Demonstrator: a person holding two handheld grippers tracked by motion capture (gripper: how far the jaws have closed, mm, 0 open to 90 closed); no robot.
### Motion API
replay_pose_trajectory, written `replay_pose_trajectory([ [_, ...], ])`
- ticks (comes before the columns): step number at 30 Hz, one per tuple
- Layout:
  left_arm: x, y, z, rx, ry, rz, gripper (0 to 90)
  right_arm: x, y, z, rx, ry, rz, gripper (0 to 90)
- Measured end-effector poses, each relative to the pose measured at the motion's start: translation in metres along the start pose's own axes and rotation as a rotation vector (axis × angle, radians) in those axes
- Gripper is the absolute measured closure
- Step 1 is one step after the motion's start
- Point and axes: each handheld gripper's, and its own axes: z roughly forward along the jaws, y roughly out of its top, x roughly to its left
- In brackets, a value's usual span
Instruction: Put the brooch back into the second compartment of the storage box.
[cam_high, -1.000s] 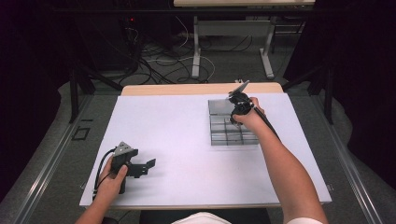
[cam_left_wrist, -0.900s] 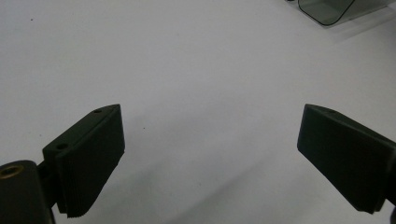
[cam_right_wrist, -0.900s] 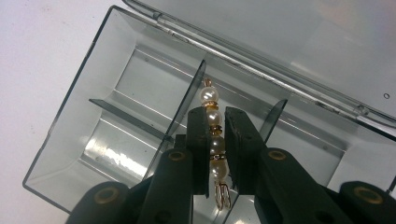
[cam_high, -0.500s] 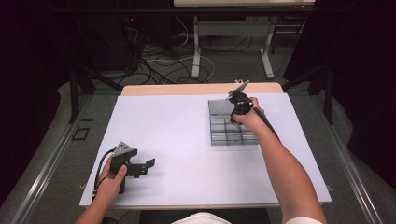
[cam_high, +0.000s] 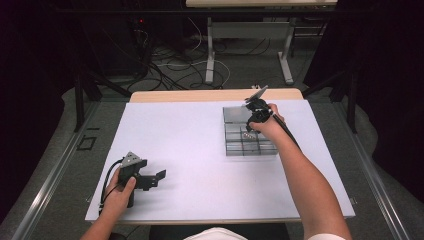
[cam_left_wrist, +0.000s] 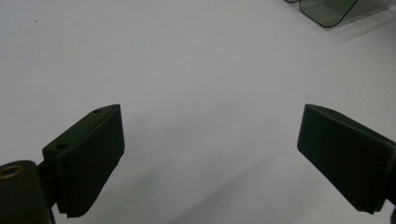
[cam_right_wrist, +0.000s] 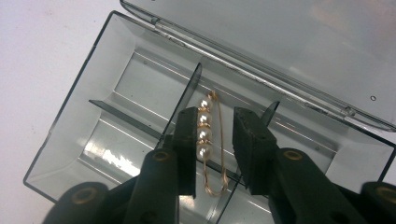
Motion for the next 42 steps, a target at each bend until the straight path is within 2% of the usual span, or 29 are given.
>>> replay_pose_trajectory([
  [2, 0.000, 0.000, 0.000, 0.000, 0.001, 0.001, 7.5, 0.000, 0.000, 0.000, -0.006, 0.002, -0.005, 67.2],
  [4, 0.000, 0.000, 0.000, -0.001, -0.003, 0.000, 7.5, 0.001, 0.000, -0.001, -0.026, -0.002, 0.012, 64.4],
  [6, 0.000, 0.000, 0.000, 0.010, -0.006, 0.004, 7.5, 0.002, 0.000, -0.004, -0.015, 0.002, 0.025, 61.8],
  [8, 0.000, 0.000, 0.000, 0.013, -0.005, 0.003, 7.5, -0.001, -0.002, -0.003, -0.062, 0.018, 0.013, 59.0],
  [9, 0.000, 0.000, 0.000, 0.007, -0.002, 0.003, 7.6, 0.001, -0.001, -0.005, -0.043, 0.005, 0.022, 58.0],
  [10, -0.001, 0.000, 0.000, 0.004, 0.000, 0.001, 7.5, 0.000, -0.002, -0.005, -0.056, 0.015, 0.020, 55.6],
  [11, -0.001, 0.000, 0.000, 0.003, -0.002, 0.001, 7.5, 0.000, -0.001, -0.008, -0.039, 0.002, 0.018, 53.5],
  [12, -0.001, 0.000, 0.000, 0.002, -0.002, 0.003, 7.5, 0.000, -0.002, -0.008, -0.059, 0.002, 0.022, 52.7],
  [13, -0.001, 0.000, 0.000, 0.003, -0.003, 0.003, 7.5, 0.001, -0.001, -0.011, -0.047, -0.004, 0.014, 51.4],
  [15, -0.001, 0.001, 0.000, 0.009, -0.005, 0.004, 7.5, 0.000, -0.002, -0.010, -0.067, 0.001, 0.001, 50.0],
  [21, -0.001, 0.000, 0.001, 0.003, -0.003, 0.003, 7.5, 0.005, -0.003, -0.016, -0.076, -0.019, -0.030, 48.9],
  [22, -0.001, 0.000, 0.001, 0.003, -0.003, 0.003, 7.5, 0.005, -0.003, -0.016, -0.090, -0.009, -0.036, 48.9],
  [26, -0.001, 0.000, 0.001, 0.003, -0.003, 0.003, 7.5, 0.007, -0.004, -0.018, -0.066, -0.023, -0.048, 48.4],
  [27, -0.001, 0.001, 0.000, 0.012, -0.008, 0.004, 7.5, 0.008, -0.005, -0.017, -0.088, -0.020, -0.041, 48.1],
  [29, -0.001, 0.001, 0.000, 0.012, -0.007, 0.003, 7.5, 0.008, -0.006, -0.019, -0.087, -0.029, -0.060, 46.4],
  [32, -0.001, 0.000, 0.000, 0.010, -0.007, 0.003, 7.5, 0.011, -0.007, -0.021, -0.089, -0.019, -0.053, 42.6],
  [35, -0.001, 0.000, 0.000, 0.009, -0.007, 0.003, 7.6, 0.013, -0.009, -0.025, -0.103, -0.009, -0.075, 38.9],
  [36, -0.001, 0.000, 0.000, 0.010, -0.008, 0.004, 7.5, 0.015, -0.010, -0.026, -0.105, -0.006, -0.062, 37.6],
  [39, -0.001, 0.001, 0.000, 0.011, -0.008, 0.004, 7.5, 0.017, -0.012, -0.030, -0.129, -0.009, -0.109, 33.1],
  [42, -0.001, 0.001, 0.000, 0.011, -0.008, 0.003, 7.5, 0.019, -0.015, -0.034, -0.146, 0.001, -0.113, 30.3],
])
